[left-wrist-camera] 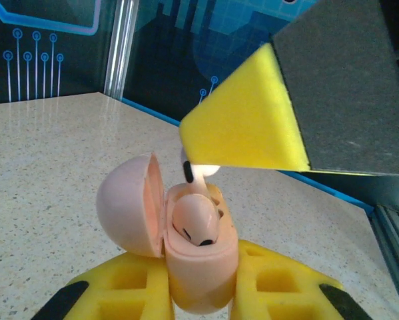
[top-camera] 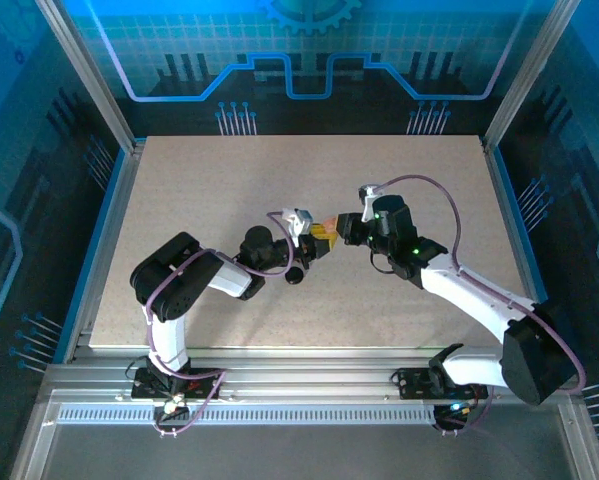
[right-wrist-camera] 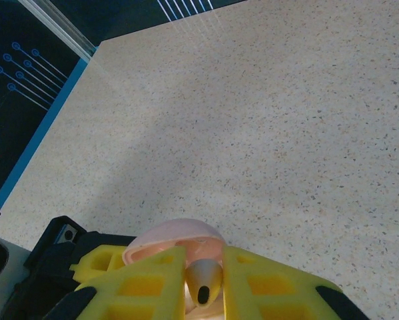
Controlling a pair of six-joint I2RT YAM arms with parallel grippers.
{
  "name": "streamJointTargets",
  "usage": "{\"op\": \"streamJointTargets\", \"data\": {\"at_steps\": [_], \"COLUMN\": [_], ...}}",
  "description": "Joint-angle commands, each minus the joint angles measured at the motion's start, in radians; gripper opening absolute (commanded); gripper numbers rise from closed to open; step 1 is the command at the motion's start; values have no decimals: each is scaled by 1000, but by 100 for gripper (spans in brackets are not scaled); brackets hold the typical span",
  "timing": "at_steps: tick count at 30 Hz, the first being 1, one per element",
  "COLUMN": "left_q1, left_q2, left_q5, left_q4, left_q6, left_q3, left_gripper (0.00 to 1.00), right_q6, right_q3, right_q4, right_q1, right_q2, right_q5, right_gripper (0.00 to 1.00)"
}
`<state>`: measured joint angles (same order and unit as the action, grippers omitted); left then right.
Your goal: Insert the wireless bluetooth earbuds into the charging case
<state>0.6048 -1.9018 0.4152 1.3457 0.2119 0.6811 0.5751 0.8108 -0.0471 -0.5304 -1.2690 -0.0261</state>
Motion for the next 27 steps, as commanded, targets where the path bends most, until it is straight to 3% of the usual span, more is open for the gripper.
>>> {"op": "streamJointTargets", "data": {"at_steps": [1, 9, 19, 27], "left_q1": [-9, -10, -10, -10], "left_q2": [0, 1, 20, 30], "left_q5": [6, 11, 15, 33], "left_q4": [56, 55, 52, 55], "left_q6": [12, 13, -2, -13], "left_q3": [18, 20, 4, 1], "left_gripper": [13, 13, 13, 12], "right_q6": [-18, -19, -47, -59], "right_q3": [-22, -20, 7, 5], "right_q4": [-16, -20, 2, 15], "right_q1": [-20, -19, -19, -6], "right_q2": [21, 14, 59, 126], "right_q5": [7, 29, 26, 78], "right_gripper": [20, 26, 44, 46]}}
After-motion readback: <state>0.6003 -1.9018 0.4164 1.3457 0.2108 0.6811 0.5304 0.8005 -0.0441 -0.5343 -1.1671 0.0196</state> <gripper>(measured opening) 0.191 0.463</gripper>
